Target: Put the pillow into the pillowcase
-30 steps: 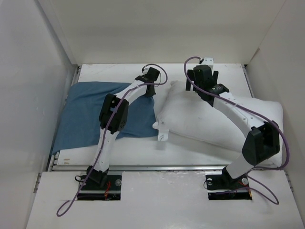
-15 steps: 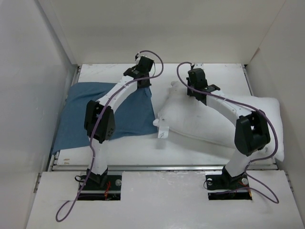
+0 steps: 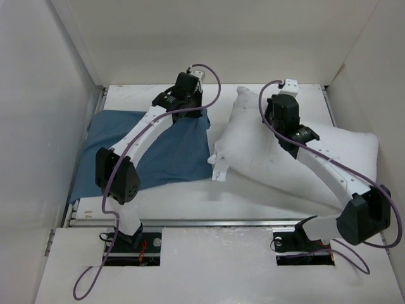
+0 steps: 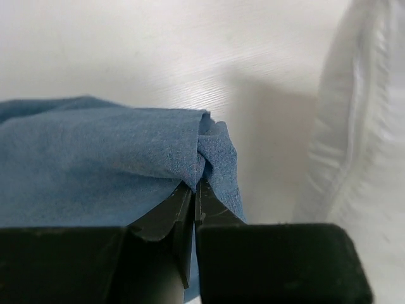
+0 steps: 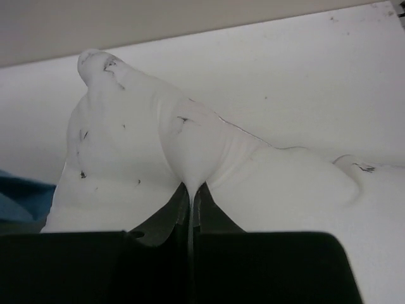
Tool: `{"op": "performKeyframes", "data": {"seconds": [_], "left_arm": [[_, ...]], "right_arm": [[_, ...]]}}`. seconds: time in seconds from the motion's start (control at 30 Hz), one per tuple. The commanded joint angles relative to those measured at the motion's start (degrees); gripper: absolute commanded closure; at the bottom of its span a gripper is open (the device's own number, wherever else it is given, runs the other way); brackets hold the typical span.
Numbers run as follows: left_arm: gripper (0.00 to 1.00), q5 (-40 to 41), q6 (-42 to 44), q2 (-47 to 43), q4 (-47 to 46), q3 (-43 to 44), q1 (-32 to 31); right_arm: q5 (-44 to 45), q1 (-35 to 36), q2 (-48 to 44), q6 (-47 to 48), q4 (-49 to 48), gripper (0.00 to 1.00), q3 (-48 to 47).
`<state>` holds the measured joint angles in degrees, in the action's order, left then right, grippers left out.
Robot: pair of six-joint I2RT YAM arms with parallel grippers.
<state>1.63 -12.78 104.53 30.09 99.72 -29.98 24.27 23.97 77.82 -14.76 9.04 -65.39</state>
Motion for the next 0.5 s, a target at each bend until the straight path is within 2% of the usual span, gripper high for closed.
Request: {"op": "performKeyframes", "data": {"seconds": [0.0, 0.1, 0.27, 0.47], "left_arm": [[1.00, -6.45, 3.37, -6.88, -4.60, 1.26, -1.66], [1.00, -9.36, 4.43, -7.41, -3.99, 1.79, -2.89], [1.00, -12.34, 4.95, -7.41, -3.28, 3.55, -3.95], [1.00, -7.17, 5.66, -8.64, -2.22, 1.71, -3.95]], "right_arm": [[5.07, 0.03, -0.92, -2.98, -10.44, 1.00, -2.44], [11.64, 0.03, 2.59, -5.35, -9.66, 1.00, -6.32], [17.29, 0.03, 10.05, -6.85, -8.52, 1.00, -13.97], [28.00, -0.49, 14.02, -6.86, -5.18, 1.00, -19.07]]}}
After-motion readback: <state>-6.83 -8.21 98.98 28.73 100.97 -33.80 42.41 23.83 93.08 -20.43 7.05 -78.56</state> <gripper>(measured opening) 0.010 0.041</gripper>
